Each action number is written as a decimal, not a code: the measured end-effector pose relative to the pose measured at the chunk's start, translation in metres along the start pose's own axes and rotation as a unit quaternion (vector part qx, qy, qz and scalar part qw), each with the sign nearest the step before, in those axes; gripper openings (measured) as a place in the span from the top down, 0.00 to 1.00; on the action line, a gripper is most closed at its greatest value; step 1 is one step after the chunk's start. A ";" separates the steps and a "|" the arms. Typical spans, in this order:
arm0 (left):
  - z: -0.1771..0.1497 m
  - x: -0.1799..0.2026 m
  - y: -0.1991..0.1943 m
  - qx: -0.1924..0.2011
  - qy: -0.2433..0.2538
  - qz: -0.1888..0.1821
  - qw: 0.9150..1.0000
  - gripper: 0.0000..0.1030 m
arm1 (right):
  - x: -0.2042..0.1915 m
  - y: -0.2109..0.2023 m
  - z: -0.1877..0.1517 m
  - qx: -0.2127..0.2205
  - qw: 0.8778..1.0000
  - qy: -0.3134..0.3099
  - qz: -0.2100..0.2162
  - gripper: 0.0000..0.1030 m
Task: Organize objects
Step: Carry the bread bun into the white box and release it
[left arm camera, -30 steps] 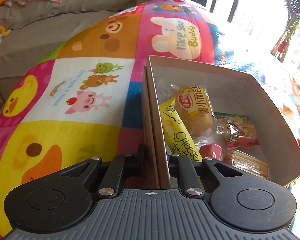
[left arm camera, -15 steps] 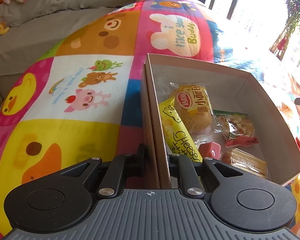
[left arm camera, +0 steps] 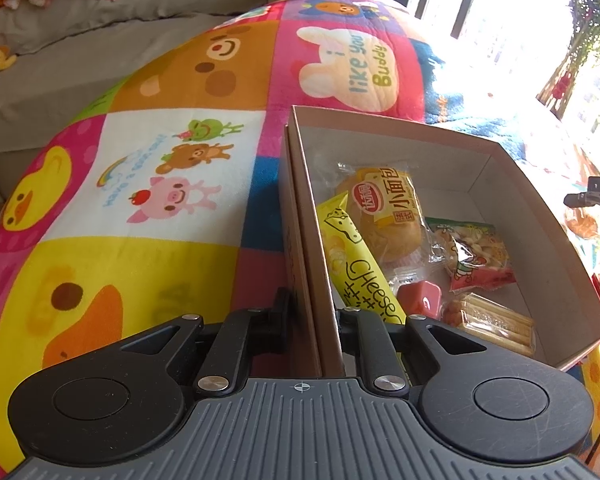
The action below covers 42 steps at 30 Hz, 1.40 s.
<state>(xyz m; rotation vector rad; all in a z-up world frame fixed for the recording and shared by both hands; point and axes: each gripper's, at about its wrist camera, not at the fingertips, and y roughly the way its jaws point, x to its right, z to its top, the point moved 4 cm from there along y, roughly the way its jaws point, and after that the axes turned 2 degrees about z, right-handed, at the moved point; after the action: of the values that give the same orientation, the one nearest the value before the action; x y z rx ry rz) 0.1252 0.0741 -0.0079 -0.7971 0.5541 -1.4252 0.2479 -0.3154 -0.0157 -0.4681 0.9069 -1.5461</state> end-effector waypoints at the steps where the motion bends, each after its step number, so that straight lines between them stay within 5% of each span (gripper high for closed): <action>1: 0.000 0.000 0.000 0.001 0.001 0.000 1.000 0.84 | 0.002 -0.009 -0.002 0.006 1.000 -0.001 -0.002 0.23; 7: 0.000 -0.001 0.000 0.002 0.004 -0.001 1.000 0.84 | 0.000 -0.088 -0.027 0.044 0.998 -0.048 0.019 0.23; 11: 0.000 -0.001 0.000 0.002 0.006 -0.002 1.000 0.84 | -0.014 -0.136 -0.075 0.037 0.991 -0.118 0.043 0.23; 23: -0.003 0.007 -0.001 0.014 0.033 0.023 0.999 0.85 | -0.033 -0.161 -0.187 -0.037 0.973 -0.197 0.116 0.21; 34: -0.005 0.009 -0.002 0.022 0.033 0.031 0.999 0.85 | -0.009 -0.183 -0.208 0.023 0.956 -0.291 0.016 0.03; 36: -0.005 0.009 -0.002 0.022 0.033 0.031 0.999 0.85 | -0.001 -0.186 -0.206 0.028 0.958 -0.285 0.002 0.02; 42: -0.006 0.008 -0.002 0.022 0.032 0.030 0.999 0.85 | 0.012 -0.186 -0.192 -0.008 0.986 -0.156 0.066 0.02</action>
<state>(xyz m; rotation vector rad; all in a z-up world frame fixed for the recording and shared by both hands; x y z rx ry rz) 0.1206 0.0652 -0.0091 -0.6972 0.5886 -1.4069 -0.0157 -0.2784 0.0066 -0.6288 0.6935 -1.3019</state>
